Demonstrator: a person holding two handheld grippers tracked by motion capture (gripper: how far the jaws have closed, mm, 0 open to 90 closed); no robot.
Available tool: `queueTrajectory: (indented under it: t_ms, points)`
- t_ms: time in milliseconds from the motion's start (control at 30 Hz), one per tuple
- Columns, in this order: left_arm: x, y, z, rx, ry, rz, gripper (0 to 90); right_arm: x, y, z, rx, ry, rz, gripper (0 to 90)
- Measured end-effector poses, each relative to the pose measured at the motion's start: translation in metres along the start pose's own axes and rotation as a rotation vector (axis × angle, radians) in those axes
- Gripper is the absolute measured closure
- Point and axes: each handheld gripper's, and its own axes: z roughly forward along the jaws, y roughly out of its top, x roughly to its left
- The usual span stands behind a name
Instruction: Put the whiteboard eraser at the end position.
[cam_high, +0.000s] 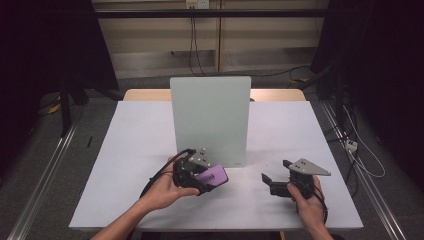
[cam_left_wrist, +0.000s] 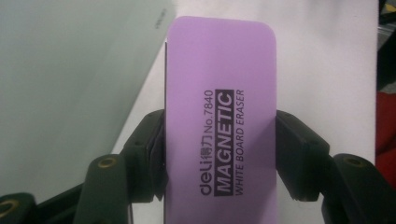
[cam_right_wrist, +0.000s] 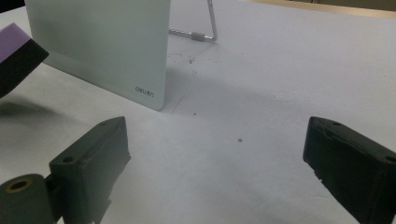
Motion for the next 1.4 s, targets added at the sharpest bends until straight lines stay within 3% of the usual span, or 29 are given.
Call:
queueTrajectory:
  t_ms: [33,67,100,133,367,400,433,467,767,800,867,967,1000,1033,1067,1233,1400]
  points:
    - [-0.002,0.002,0.0,0.044,0.037,0.007,40.6,0.0,0.0,0.001,0.0,0.001,0.0,7.1]
    - [-0.003,0.002,0.002,0.053,0.036,0.011,40.5,0.0,0.0,0.001,-0.001,0.002,0.002,7.1]
    - [-0.003,0.0,0.006,0.026,-0.002,0.004,40.5,0.0,0.001,0.001,0.001,0.003,-0.002,7.1]
    - [-0.003,-0.001,0.008,0.035,-0.008,0.008,40.5,0.0,0.001,0.002,0.002,0.005,-0.006,7.1]
    - [-0.005,0.002,0.023,0.064,-0.021,0.012,40.4,0.003,0.001,0.002,0.006,0.002,-0.008,7.1]
    - [-0.005,0.001,0.025,0.054,-0.014,0.006,40.4,0.003,0.001,0.002,0.005,0.002,-0.009,7.1]
    - [-0.004,0.002,0.025,0.074,-0.001,0.005,40.4,0.003,0.002,0.002,0.006,0.002,-0.009,7.2]
    - [-0.003,0.0,0.028,0.05,-0.02,-0.002,40.4,0.004,0.002,0.002,0.005,0.001,-0.011,7.2]
    - [-0.003,0.0,0.033,0.064,-0.014,-0.001,40.2,0.003,0.001,-0.001,0.003,-0.004,-0.007,7.2]
    - [-0.003,-0.001,0.034,0.052,-0.029,-0.01,40.2,0.003,0.0,-0.001,0.003,-0.003,-0.007,7.2]
    - [-0.004,-0.001,0.035,0.044,-0.008,-0.015,40.1,0.003,0.0,-0.001,0.003,-0.004,-0.008,7.2]
    - [-0.002,-0.002,0.034,0.045,-0.016,-0.021,40.0,0.003,0.001,0.0,0.003,-0.003,-0.011,7.2]
    - [-0.003,-0.002,0.033,0.064,0.011,-0.022,39.9,0.003,0.001,0.0,0.003,-0.003,-0.012,7.2]
    - [-0.002,-0.004,0.035,0.035,-0.015,-0.033,39.7,0.003,0.001,0.0,0.003,-0.004,-0.013,7.2]
    - [-0.002,-0.004,0.035,0.034,-0.008,-0.03,39.1,0.003,0.001,0.0,0.003,-0.002,-0.013,7.2]
    - [0.001,-0.006,0.035,0.017,0.001,-0.055,25.5,0.003,0.001,-0.001,0.003,-0.002,-0.008,7.2]
    - [0.001,-0.007,0.03,-0.022,0.038,-0.067,13.7,0.002,0.001,-0.001,0.004,-0.004,-0.007,7.1]
